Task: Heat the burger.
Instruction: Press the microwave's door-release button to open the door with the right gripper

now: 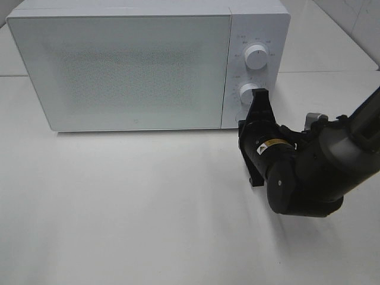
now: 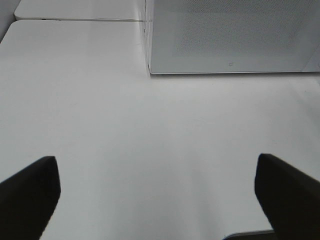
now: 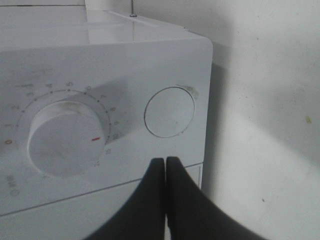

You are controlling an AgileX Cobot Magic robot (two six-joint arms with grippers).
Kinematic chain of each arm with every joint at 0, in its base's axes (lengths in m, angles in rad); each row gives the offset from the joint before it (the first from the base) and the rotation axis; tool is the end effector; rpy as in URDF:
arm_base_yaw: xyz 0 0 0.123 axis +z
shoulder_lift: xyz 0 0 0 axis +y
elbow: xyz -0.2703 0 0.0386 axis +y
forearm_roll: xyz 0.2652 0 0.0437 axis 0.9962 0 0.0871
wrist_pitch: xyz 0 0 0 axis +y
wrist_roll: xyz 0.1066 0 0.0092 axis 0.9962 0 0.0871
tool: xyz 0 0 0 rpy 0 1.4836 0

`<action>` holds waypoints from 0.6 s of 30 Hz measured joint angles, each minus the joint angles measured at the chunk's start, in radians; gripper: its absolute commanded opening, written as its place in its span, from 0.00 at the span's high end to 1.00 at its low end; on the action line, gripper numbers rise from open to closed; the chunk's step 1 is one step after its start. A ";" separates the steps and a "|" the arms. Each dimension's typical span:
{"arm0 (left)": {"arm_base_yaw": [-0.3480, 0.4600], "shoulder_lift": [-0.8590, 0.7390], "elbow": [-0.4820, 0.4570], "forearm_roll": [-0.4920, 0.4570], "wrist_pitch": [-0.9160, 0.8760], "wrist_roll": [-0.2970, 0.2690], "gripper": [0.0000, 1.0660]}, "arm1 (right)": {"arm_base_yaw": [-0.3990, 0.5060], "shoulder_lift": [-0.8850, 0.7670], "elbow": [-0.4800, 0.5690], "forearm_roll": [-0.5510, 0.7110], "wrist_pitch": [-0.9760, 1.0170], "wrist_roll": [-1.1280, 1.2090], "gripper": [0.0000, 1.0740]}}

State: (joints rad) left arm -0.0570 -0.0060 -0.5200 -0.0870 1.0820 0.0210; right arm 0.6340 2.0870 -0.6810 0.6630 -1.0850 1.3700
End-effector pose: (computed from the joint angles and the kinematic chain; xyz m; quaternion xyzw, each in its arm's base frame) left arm 0.0316 -0.0100 0.2828 0.0359 0.8504 -0.0528 0.5222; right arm 0.3070 0.1535 0.0547 0.5447 0.5853 0.4229 0.4266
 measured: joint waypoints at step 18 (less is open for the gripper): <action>0.000 0.000 0.000 0.000 0.000 0.000 0.08 | -0.069 0.082 -0.123 -0.048 0.052 0.014 1.00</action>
State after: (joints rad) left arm -0.0570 -0.0060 -0.5200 -0.0870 1.0820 0.0210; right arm 0.5650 2.1690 -0.8040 0.6150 -1.0330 1.3840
